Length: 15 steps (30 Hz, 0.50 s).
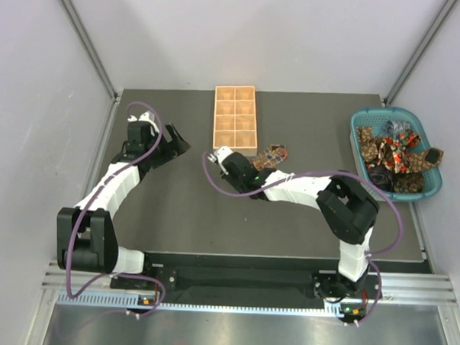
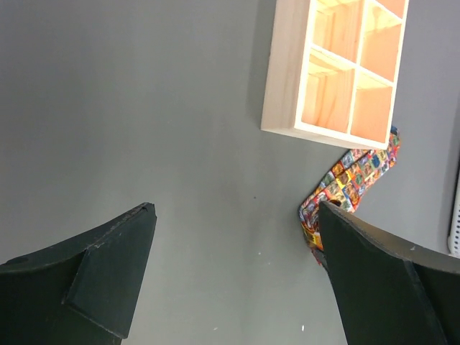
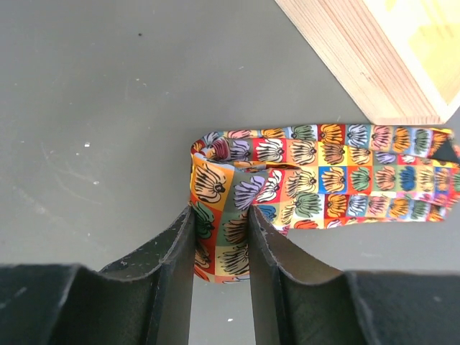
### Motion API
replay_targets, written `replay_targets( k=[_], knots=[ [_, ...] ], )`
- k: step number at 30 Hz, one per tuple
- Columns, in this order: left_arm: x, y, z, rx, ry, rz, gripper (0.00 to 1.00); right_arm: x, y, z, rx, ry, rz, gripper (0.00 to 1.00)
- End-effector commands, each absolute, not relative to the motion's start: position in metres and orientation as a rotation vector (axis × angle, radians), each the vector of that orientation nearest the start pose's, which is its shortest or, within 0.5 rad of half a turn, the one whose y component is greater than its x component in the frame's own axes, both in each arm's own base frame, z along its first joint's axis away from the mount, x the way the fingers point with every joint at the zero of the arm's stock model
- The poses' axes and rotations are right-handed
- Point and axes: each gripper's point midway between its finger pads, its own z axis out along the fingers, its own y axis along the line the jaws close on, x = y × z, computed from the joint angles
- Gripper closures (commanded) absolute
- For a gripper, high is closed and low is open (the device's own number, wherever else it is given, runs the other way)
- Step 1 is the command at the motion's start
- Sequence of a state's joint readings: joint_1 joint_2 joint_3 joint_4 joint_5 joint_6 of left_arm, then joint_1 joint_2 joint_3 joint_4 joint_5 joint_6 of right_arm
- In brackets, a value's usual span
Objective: Roll the ties
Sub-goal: Roll the tie
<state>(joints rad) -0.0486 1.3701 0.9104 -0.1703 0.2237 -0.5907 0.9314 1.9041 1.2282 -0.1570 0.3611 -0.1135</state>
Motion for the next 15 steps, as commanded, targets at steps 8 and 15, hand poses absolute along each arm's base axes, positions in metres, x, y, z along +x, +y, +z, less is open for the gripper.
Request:
replay_targets(
  k=[8, 15],
  knots=[
    [0.389, -0.093, 0.155, -0.391, 2.123, -0.69, 0.01, 0.326, 0.348, 0.063, -0.917, 2.158, 0.548, 0.72],
    [0.39, -0.121, 0.125, -0.293, 2.174, -0.709, 0.01, 0.331, 0.337, 0.06, -0.833, 2.24, 0.869, 0.74]
  ],
)
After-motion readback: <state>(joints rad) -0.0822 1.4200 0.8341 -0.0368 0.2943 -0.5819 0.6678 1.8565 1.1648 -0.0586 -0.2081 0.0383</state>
